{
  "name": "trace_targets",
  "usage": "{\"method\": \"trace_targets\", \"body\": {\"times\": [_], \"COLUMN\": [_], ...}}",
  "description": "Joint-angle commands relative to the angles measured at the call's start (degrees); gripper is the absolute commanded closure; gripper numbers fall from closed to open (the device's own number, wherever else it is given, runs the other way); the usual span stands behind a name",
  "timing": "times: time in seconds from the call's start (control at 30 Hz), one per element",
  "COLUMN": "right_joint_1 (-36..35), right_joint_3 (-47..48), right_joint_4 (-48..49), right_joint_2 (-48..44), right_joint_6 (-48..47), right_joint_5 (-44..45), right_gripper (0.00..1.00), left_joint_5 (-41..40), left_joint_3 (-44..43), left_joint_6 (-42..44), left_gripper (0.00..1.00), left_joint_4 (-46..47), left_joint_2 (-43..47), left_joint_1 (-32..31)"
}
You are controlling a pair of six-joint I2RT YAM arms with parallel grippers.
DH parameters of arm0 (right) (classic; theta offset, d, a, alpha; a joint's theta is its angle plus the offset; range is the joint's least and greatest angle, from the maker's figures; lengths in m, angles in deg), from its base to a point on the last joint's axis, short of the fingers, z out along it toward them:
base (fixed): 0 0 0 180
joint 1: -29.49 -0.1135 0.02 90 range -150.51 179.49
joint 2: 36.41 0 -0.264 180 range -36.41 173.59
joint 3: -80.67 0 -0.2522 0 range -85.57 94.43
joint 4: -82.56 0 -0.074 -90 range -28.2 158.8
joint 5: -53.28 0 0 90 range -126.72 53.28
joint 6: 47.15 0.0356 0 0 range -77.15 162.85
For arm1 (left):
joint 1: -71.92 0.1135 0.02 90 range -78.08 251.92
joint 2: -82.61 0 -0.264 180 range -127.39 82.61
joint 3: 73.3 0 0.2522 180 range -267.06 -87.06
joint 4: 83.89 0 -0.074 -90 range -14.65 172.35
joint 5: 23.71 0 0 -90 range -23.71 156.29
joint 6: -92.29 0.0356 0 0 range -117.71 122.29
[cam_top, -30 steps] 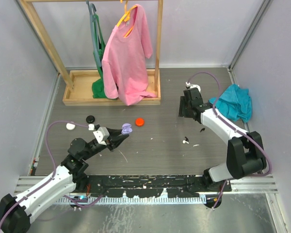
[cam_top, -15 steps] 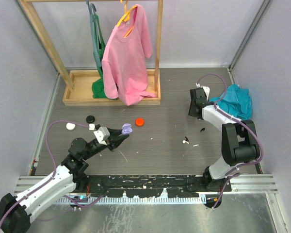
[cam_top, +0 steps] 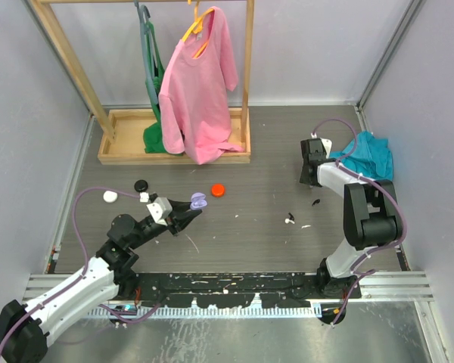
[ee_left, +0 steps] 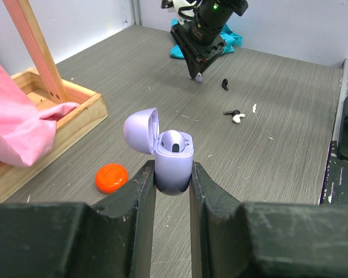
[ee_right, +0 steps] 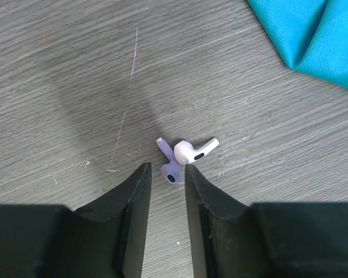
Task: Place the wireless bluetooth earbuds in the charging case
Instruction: Move the earbud to the center of the board.
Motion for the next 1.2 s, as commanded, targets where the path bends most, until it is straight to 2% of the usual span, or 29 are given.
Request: {"method": "trace_targets", "body": {"times": [0.0, 0.6, 0.93, 1.17], "right_joint_1": [0.6, 0.7, 1.5, 1.9], "right_joint_3": [0.6, 0.4, 0.5, 0.7], "right_joint_4": [1.5, 0.8, 1.8, 1.9], "right_joint_2": [0.3, 2.6, 3.0, 2.9], "right_joint_6": [0.8, 1.6, 1.7, 1.1], "right_joint_5": [-0.7, -3.7, -2.9, -4.1], "right_gripper": [0.66, 0.70, 0.65, 0.71], "left_joint_5": [0.5, 0.3, 0.0, -0.1], "left_joint_3": [-2.6, -2.7, -2.5, -2.5], "left_joint_6": [-0.2, -0.1, -0.1, 0.0], "left_gripper": [1.00, 1.00, 1.00, 1.00], "left_joint_4": [2.5, 2.5, 1.7, 1.7], "left_joint_2": [1.1, 0.9, 2.6, 2.6], "left_joint_1": [-0.1, -0.2, -0.2, -0.2]}}
